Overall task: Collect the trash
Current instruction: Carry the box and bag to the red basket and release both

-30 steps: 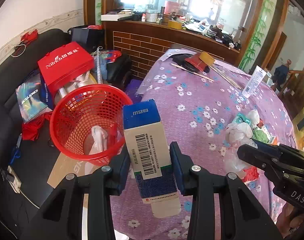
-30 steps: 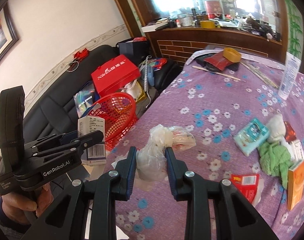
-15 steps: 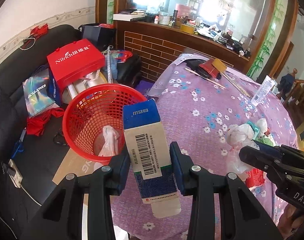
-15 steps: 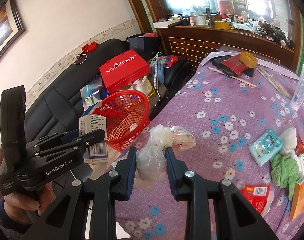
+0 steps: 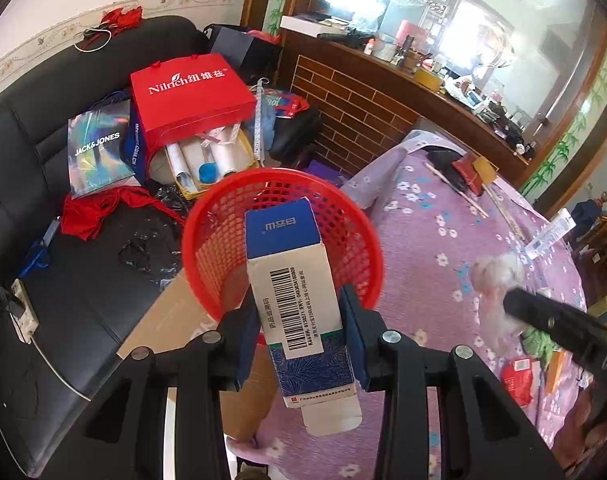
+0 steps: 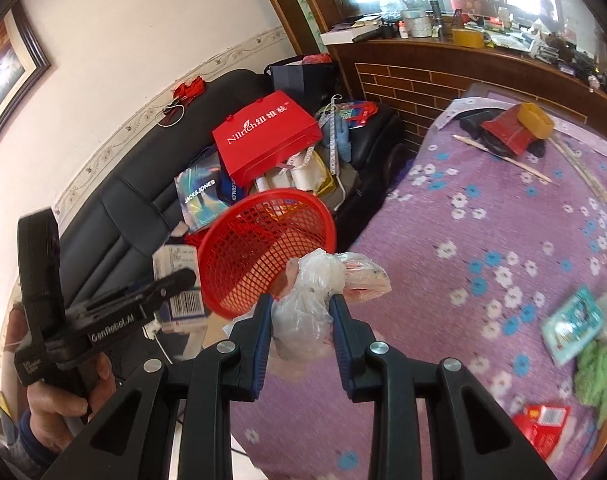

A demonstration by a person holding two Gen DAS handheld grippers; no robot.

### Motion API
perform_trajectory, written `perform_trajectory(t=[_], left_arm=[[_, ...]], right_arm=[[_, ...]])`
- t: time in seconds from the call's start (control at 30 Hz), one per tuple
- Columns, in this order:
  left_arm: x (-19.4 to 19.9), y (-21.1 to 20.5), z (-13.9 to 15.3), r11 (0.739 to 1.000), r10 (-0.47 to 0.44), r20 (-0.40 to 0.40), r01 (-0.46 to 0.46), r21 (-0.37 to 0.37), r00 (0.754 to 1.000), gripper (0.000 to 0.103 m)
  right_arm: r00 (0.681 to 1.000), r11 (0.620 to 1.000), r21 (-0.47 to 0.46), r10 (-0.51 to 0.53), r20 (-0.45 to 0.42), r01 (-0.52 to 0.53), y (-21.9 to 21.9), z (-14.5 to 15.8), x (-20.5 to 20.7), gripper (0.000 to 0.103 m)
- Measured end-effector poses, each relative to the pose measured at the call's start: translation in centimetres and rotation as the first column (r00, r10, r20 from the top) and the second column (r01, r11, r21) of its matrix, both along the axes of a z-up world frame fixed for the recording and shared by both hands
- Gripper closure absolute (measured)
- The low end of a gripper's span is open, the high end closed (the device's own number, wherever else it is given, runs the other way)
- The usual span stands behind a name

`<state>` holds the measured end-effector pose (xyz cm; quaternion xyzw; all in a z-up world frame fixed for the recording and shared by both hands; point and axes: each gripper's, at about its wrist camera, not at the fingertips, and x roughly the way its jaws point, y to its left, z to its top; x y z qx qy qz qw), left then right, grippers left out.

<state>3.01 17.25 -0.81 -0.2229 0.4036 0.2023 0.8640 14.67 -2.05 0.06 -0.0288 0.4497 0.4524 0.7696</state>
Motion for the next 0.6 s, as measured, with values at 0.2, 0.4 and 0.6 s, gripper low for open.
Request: perform_trajectory(t=[0.2,0.4,0.6], left_arm=[[1.5,2.4,-1.0,1.000,-0.018,-0.024,0.018,-0.019,1.000,0.066],[3.7,4.5,-1.7,0.999,-0.035,-0.038,0.034,-0.014,0.999,0.066],[4.9,6.3,-1.7,1.000,-0.014,-0.023,0.014,-0.019,1.000,0.046]], right_arm=[[0.999,1.000,0.015,0.022,-0.048,-0.022,5.0,-0.9,1.7,0.072],[0.997,1.000,0.016,0.007,-0.079,-0.006,9.0,-2.0,3.7,0.070],[0.994,0.999,0.028,-0.029,-0.109,0.033,11.3,-2.6,5.7,0.058]])
